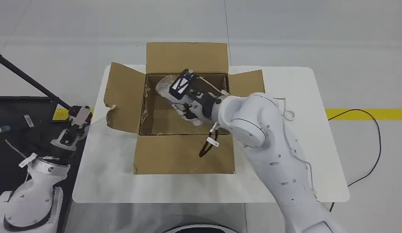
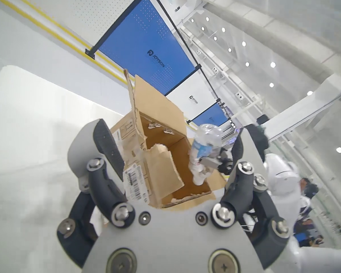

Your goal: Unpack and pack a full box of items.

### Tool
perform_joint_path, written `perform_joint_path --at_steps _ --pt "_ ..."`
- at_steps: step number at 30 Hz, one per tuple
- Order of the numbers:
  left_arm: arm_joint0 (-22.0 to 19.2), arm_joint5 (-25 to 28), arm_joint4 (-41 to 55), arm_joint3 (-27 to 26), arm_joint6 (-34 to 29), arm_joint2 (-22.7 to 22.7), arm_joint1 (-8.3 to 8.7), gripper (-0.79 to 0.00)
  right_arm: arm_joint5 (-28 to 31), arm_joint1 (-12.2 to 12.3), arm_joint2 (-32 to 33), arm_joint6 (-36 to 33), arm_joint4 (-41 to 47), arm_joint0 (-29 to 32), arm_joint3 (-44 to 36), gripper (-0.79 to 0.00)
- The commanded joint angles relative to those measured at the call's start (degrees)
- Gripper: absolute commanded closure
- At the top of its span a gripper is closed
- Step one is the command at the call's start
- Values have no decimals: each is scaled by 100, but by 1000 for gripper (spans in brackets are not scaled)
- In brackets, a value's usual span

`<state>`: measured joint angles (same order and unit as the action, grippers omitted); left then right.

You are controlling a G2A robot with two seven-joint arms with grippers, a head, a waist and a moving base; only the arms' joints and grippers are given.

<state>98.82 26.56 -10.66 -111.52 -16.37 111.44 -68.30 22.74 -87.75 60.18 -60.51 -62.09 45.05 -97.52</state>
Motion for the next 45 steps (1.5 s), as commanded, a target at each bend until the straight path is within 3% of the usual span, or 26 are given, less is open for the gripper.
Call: perform_joint_path --at_steps 1,8,26,35,45 --pt "-72 208 -502 181 193 -191 -10 -785 25 39 119 64 21 178 -262 0" --pt "-348 453 -1609 604 710 -544 -24 -785 133 183 624 245 307 800 -1048 0" --pt "-814 273 -2396 873 1171 -878 -27 -785 533 515 1589 420 875 2027 -2449 0" --pt "-929 304 -2297 854 1134 -901 -12 -785 -235 647 2402 615 941 2964 -3201 0" --pt "-718 491 -1138 530 689 -547 33 -785 -1327 759 3500 477 1078 3715 -3655 0"
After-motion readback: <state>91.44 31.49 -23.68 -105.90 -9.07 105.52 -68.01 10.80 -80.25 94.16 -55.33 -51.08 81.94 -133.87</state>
